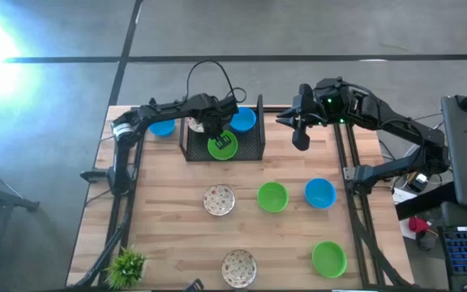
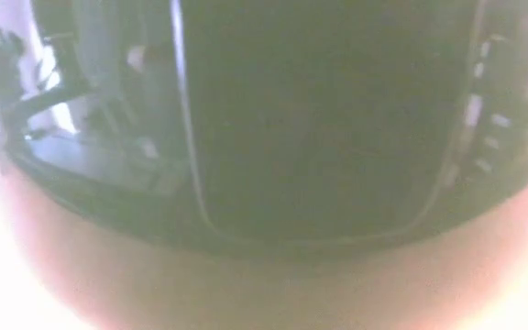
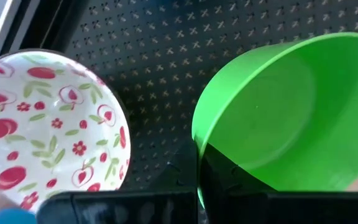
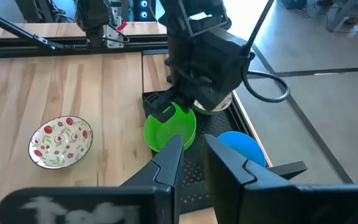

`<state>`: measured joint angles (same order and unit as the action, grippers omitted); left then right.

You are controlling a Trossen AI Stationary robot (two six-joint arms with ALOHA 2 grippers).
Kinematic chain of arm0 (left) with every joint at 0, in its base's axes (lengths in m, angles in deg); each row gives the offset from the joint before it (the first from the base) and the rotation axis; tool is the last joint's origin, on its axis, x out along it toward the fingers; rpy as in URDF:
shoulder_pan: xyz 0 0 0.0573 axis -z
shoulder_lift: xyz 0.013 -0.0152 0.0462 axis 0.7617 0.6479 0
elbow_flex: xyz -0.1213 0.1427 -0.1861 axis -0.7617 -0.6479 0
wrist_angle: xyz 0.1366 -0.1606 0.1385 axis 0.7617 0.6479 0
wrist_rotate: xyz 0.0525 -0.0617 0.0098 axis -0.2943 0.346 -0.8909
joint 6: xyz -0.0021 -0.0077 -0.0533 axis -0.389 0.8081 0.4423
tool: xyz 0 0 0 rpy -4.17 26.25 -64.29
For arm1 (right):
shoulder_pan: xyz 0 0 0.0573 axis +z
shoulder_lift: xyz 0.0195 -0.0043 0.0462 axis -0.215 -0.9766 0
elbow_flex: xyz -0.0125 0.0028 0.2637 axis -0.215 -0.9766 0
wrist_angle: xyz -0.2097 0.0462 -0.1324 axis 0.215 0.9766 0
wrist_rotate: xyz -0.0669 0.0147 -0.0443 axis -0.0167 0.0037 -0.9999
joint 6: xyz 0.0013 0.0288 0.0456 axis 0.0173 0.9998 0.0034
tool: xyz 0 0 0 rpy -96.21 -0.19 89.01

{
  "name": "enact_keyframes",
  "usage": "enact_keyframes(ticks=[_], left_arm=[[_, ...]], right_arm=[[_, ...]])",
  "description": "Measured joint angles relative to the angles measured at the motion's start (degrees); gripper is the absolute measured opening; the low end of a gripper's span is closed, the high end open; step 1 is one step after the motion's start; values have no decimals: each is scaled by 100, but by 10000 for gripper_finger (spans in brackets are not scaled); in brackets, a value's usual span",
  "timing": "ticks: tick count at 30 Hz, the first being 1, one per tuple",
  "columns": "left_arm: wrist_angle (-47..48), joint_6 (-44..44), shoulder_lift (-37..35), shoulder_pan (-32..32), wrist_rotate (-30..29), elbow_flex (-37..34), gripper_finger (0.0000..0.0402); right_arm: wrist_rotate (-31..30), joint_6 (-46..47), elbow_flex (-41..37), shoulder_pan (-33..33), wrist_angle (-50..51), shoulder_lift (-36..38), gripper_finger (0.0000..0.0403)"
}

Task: Pick & Place Mini bowls
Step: Put the middle left green bowl on the shelf

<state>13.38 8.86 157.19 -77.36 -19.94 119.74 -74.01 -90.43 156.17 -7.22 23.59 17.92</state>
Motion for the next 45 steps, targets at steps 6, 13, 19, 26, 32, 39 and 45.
enact_keyframes(ticks=[6, 13, 19, 26, 32, 39, 45], left_arm=[[-42, -17, 138, 0, -75, 0, 0], [-53, -10, 164, 0, -72, -2, 1], [-88, -10, 160, 9, -74, -4, 13], [-99, -1, 157, 9, -75, -4, 15], [-111, -31, 147, 9, -74, -7, 16], [-154, -55, 146, 9, -76, -9, 30], [-193, -51, 144, 9, -76, -9, 69]], right_arm=[[-2, -1, 0, 1, 0, 0, 57], [-3, 12, 0, 1, 0, 0, 57], [-4, 13, 0, 1, 0, 0, 57], [-2, 13, 0, 0, 0, 0, 57], [-4, 12, 0, 0, 2, 0, 57], [-4, 12, 0, 1, 2, 0, 57], [-4, 12, 0, 0, 2, 0, 57]])
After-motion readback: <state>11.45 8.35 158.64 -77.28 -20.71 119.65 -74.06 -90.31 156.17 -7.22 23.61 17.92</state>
